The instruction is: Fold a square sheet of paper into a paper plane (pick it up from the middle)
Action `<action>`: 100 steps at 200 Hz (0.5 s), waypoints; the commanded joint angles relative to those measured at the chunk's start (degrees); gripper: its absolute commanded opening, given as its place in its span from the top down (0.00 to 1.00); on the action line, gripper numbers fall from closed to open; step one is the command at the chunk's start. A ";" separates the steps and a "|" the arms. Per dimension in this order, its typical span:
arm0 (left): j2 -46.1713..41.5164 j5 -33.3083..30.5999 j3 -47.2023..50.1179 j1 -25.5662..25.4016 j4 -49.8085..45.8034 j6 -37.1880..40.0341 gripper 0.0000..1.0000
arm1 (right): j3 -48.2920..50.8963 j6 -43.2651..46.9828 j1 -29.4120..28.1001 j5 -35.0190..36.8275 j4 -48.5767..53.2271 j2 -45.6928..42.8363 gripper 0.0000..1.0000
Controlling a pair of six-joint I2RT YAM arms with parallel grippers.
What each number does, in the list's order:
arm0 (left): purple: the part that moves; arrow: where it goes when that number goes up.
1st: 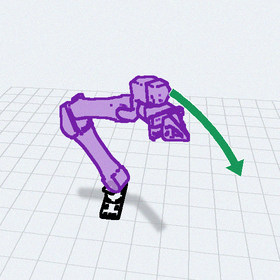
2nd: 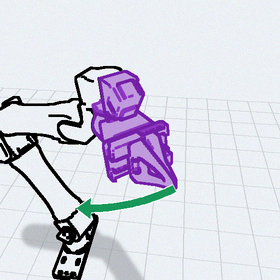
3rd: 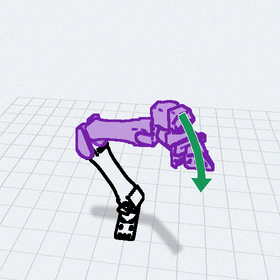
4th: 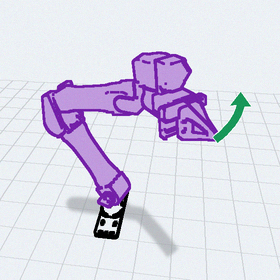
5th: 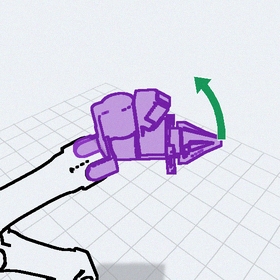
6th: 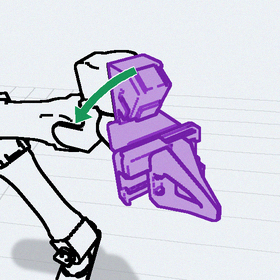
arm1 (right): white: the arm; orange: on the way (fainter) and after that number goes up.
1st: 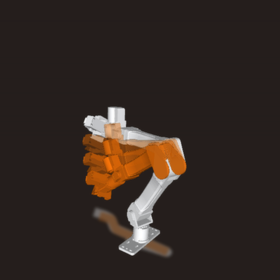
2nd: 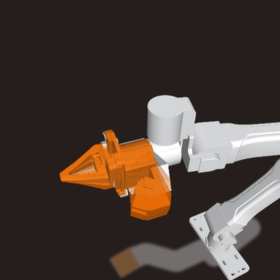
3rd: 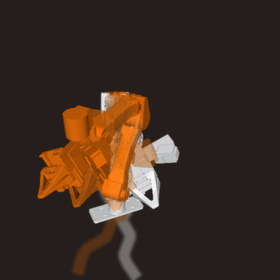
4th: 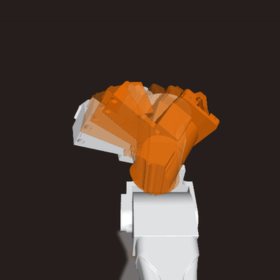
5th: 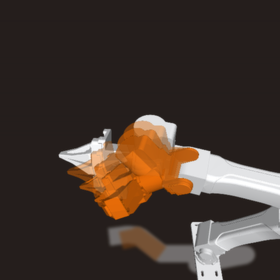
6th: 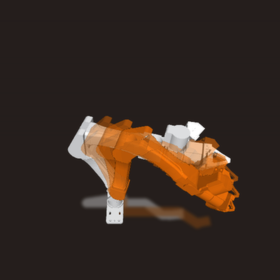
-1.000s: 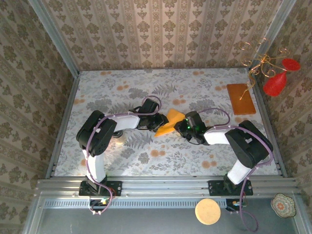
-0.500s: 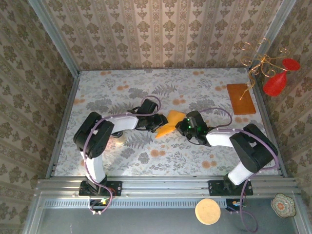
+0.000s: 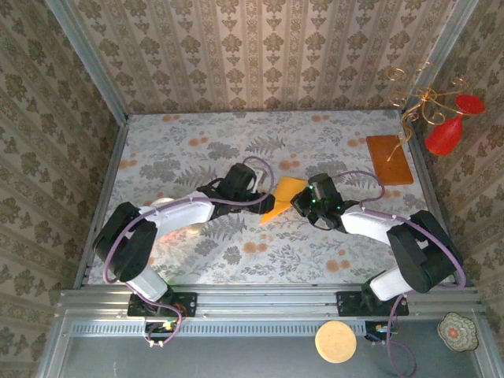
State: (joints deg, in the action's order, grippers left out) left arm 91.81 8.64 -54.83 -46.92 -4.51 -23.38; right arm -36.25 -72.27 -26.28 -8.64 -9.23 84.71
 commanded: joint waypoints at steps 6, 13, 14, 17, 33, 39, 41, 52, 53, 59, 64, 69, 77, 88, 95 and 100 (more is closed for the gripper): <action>0.83 -5.91 1.18 -3.84 2.84 15.90 0.37 | -1.78 -1.29 0.66 -2.44 2.69 -1.21 1.00; 1.51 -6.92 1.12 -4.50 3.43 17.66 0.37 | -1.81 -1.59 0.91 -2.88 2.59 -1.21 1.00; 1.61 -7.04 1.08 -4.63 3.49 17.88 0.37 | -1.81 -1.59 0.91 -2.88 2.59 -1.21 1.00; 1.83 -7.25 1.12 -4.93 3.85 18.55 0.37 | -1.81 -1.75 1.03 -3.07 2.56 -1.17 1.00; 2.94 -8.39 1.94 -6.11 6.86 21.58 0.37 | -1.72 -2.32 1.71 -4.24 2.11 -1.24 1.00; 3.38 -8.46 2.37 -6.52 8.33 22.67 0.37 | -1.64 -2.64 1.91 -4.65 1.93 -1.38 1.00; 3.55 -8.47 2.54 -6.67 8.83 23.11 0.38 | -1.63 -2.69 2.00 -4.76 1.89 -1.45 1.00; 4.65 -9.15 3.29 -7.36 11.58 25.05 0.39 | -1.59 -3.04 2.27 -5.32 1.65 -1.64 1.00; 4.71 -9.20 3.35 -7.43 11.78 25.22 0.40 | -1.57 -3.09 2.32 -5.37 1.66 -1.69 1.00; 5.46 -9.26 3.63 -7.73 12.95 26.31 0.44 | -1.46 -3.24 2.54 -5.58 1.67 -1.84 1.00; 6.01 -9.52 3.74 -7.98 13.57 27.27 0.48 | -1.46 -3.44 2.76 -5.80 1.55 -1.98 1.00; 6.45 -10.22 3.83 -8.36 14.12 28.29 0.50 | -1.40 -3.49 2.94 -5.98 1.35 -2.13 1.00; 6.78 -11.30 4.60 -8.76 15.84 29.76 0.53 | -1.37 -3.49 3.20 -6.12 1.36 -2.34 0.99; 7.13 -12.74 5.57 -8.77 18.31 31.07 0.54 | -1.40 -3.58 3.61 -6.52 1.51 -2.63 0.99; 7.32 -13.16 5.93 -8.76 19.47 32.08 0.54 | -1.37 -3.66 3.84 -6.71 1.51 -2.69 0.99; 7.46 -13.21 6.04 -8.73 20.00 32.69 0.53 | -1.37 -3.73 3.94 -6.86 1.48 -2.70 0.99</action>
State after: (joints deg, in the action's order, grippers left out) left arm 98.65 -1.23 -50.26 -55.20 9.08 2.35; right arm -36.62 -74.94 -23.07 -13.89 -8.54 83.68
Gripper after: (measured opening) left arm 0.466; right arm 0.067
